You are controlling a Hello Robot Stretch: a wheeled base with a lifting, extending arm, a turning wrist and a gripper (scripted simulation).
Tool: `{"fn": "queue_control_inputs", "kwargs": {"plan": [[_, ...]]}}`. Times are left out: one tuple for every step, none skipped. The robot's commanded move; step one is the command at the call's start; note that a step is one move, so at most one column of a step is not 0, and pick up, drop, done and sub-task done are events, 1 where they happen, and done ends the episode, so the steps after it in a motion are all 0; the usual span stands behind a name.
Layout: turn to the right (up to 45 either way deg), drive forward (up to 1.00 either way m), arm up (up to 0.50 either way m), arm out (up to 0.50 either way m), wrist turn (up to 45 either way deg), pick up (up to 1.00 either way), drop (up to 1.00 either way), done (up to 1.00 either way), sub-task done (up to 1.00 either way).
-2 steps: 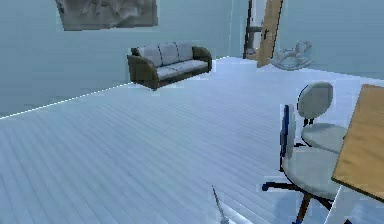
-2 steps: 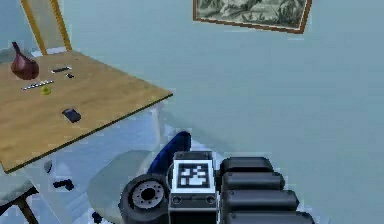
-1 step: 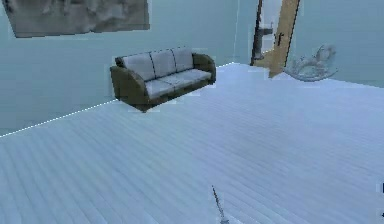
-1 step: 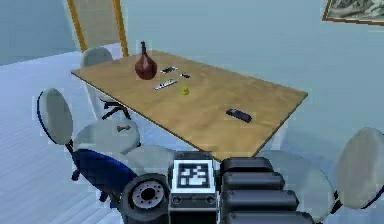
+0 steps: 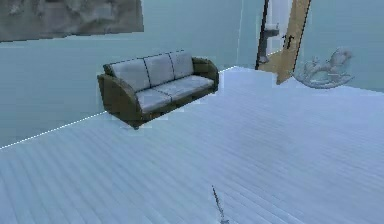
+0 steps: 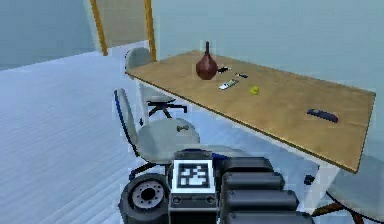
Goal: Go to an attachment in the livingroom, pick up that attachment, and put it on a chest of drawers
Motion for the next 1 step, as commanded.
{"fn": "queue_control_inputs", "kwargs": {"plan": [[39.0,0.0,0.0,0.0,0.0,0.0,0.0,0.0,0.0]]}}
